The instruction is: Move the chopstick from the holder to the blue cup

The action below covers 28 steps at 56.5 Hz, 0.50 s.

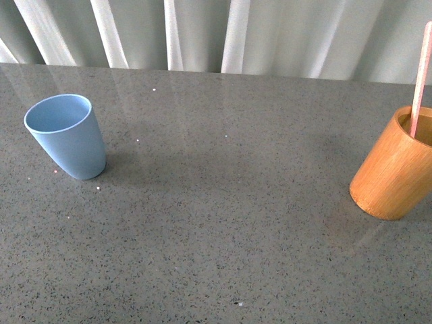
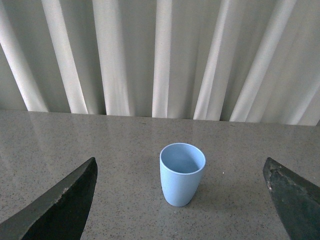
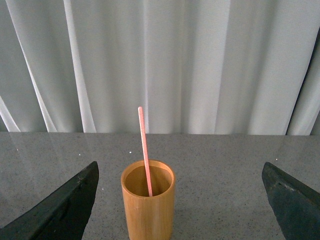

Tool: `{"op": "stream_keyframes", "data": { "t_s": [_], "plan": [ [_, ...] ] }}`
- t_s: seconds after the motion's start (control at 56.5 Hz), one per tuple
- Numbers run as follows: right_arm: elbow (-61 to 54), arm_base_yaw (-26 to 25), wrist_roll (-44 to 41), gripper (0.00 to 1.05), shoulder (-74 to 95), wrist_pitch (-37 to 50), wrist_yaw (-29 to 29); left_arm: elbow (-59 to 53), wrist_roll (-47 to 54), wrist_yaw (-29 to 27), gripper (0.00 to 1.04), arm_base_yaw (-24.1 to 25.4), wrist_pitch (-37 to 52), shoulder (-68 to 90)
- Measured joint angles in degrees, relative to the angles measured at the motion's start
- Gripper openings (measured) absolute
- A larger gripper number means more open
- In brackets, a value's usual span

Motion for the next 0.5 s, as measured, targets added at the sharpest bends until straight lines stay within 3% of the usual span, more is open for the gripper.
{"op": "stream_keyframes", "data": {
  "t_s": [0.495],
  "plan": [
    [0.0,0.0,0.0,0.95,0.0,0.0,0.0,0.0,0.0,0.0,0.98,0.0,0.0,0.0]
  ]
}}
